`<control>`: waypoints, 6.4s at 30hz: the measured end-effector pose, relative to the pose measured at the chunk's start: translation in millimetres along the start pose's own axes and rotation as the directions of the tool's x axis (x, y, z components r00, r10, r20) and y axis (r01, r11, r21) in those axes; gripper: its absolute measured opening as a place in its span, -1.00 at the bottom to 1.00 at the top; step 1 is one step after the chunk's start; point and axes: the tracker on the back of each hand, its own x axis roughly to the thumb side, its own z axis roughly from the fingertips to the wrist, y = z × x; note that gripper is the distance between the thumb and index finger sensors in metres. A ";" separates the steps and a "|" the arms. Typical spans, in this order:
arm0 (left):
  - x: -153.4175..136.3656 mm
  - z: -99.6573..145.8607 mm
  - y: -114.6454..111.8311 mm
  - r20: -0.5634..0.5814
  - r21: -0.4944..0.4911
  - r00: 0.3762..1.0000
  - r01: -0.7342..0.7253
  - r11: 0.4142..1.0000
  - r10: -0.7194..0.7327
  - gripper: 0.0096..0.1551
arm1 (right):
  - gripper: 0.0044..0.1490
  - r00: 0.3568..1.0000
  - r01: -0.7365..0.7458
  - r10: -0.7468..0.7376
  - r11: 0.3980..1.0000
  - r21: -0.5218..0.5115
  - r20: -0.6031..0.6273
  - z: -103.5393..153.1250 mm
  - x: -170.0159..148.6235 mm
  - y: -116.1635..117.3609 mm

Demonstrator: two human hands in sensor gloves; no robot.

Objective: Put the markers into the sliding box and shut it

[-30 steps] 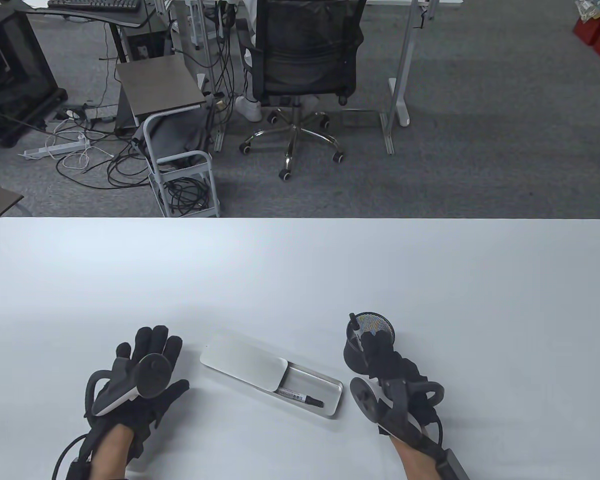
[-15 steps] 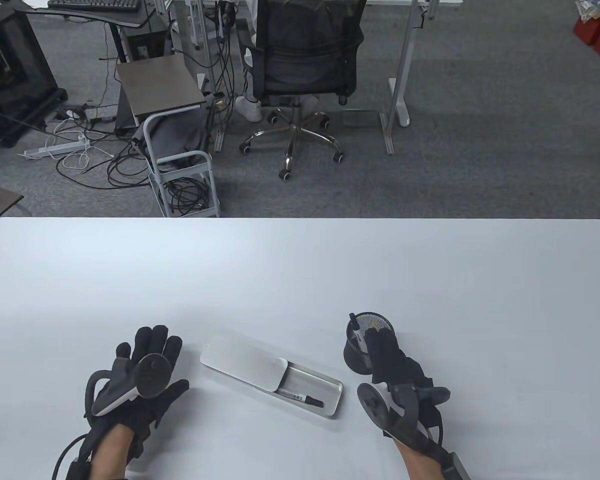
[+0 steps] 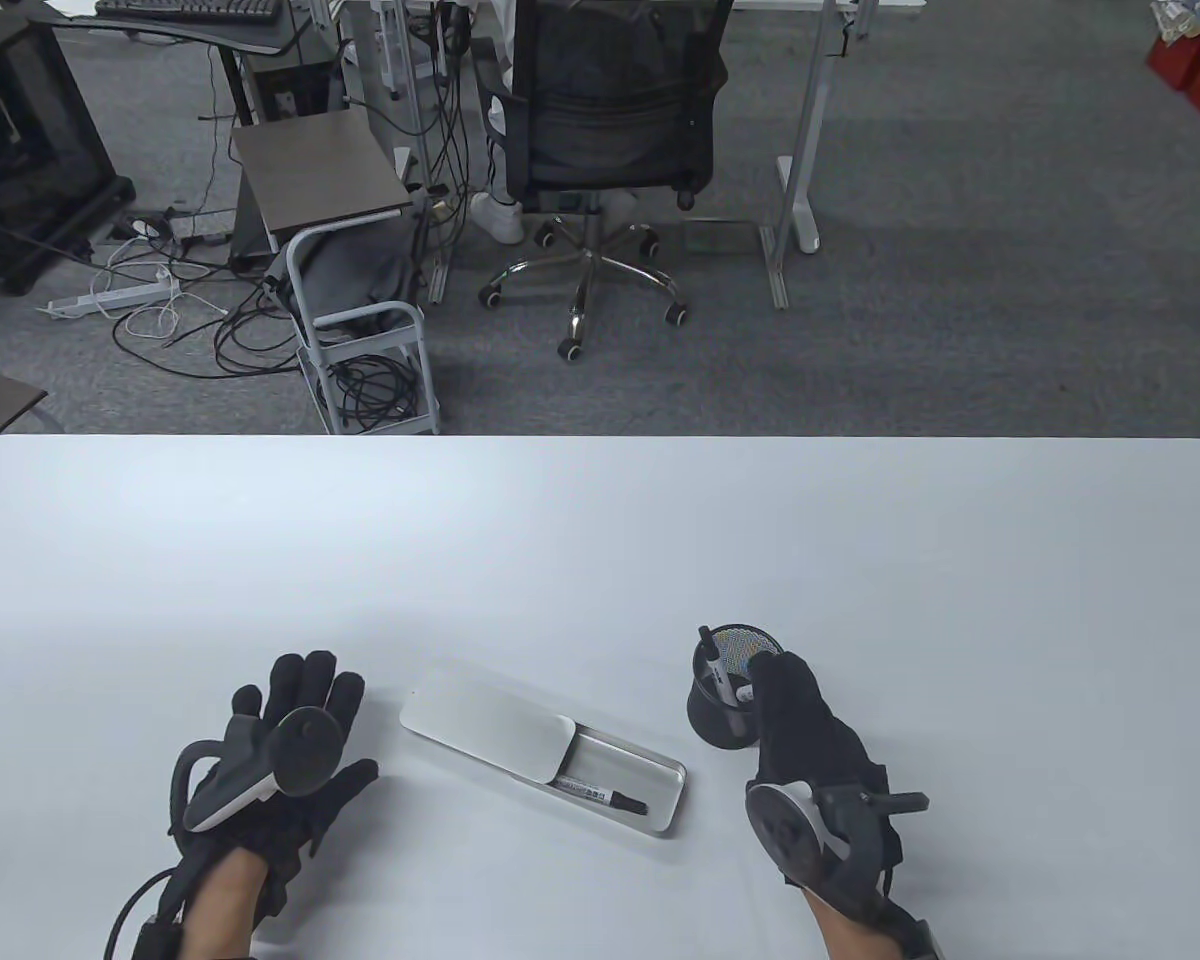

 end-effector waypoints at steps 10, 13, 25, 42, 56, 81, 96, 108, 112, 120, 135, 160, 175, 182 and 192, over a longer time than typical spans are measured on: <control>0.3 -0.1 0.1 0.001 -0.001 1.000 0.002 1.000 -0.002 0.05 | -0.55 0.998 0.059 -0.059 0.994 -0.091 0.002 1.8 -4.9 -12.6; 0.3 -0.1 0.1 0.001 -0.001 1.000 0.002 1.000 -0.002 0.05 | -0.55 0.995 0.104 -0.104 0.988 -0.114 0.007 2.9 -6.2 -16.9; 0.0 -0.2 0.0 -0.002 0.002 1.000 0.001 1.000 -0.001 0.05 | -0.55 0.962 0.272 -0.270 0.951 -0.145 0.031 6.1 -8.2 -22.6; 1.2 -0.4 -2.9 0.002 -0.015 1.000 0.005 1.000 -0.005 0.05 | -0.55 0.909 0.373 -0.383 0.924 0.087 0.167 9.5 11.0 2.3; 1.4 -0.5 -2.8 0.004 -0.015 1.000 0.004 1.000 -0.004 0.05 | -0.55 0.896 0.349 -0.404 0.896 0.274 0.181 14.1 20.9 30.9; 0.8 -0.6 -1.6 0.003 -0.008 1.000 -0.003 1.000 0.003 0.05 | -0.54 0.915 0.201 -0.327 0.878 0.435 0.238 19.7 33.1 54.0; -0.3 -0.4 -0.5 0.002 0.001 1.000 -0.003 1.000 0.003 0.05 | -0.52 0.910 0.071 -0.262 0.863 0.500 0.323 24.9 46.0 61.9; -0.4 -0.4 -0.3 0.003 0.001 1.000 -0.002 1.000 0.002 0.05 | -0.49 0.901 -0.023 -0.213 0.846 0.532 0.378 28.8 55.0 69.8; -0.4 -0.4 -0.3 0.003 0.001 1.000 -0.002 1.000 0.002 0.05 | -0.49 0.894 -0.058 -0.196 0.841 0.538 0.403 30.3 60.0 72.3; -0.1 -0.2 0.0 0.004 -0.001 1.000 0.001 1.000 -0.001 0.04 | -0.51 0.873 -0.131 -0.164 0.828 0.545 0.460 34.3 70.0 76.7; 1.8 -0.9 -0.3 0.009 -0.003 1.000 0.004 1.000 -0.004 0.05 | -0.55 0.839 -0.220 -0.118 0.819 0.530 0.531 40.0 82.3 80.9; 1.7 -1.0 0.3 0.007 -0.002 1.000 0.005 1.000 -0.005 0.04 | -0.48 0.963 0.152 -0.225 0.908 0.390 0.150 -17.2 51.9 31.5; 2.9 -1.7 0.4 0.008 -0.007 1.000 0.007 1.000 -0.007 0.05 | -0.41 0.977 0.149 -0.054 0.865 0.478 -0.206 -56.2 18.3 54.7; 3.2 -2.1 0.4 0.010 -0.008 1.000 0.007 1.000 -0.007 0.04 | -0.34 0.973 0.132 0.002 0.817 0.561 -0.231 -61.6 22.0 72.0; 3.6 -2.3 0.7 0.012 -0.007 1.000 0.008 1.000 -0.008 0.04 | -0.35 0.975 0.066 0.072 0.811 0.582 -0.210 -59.9 27.6 86.6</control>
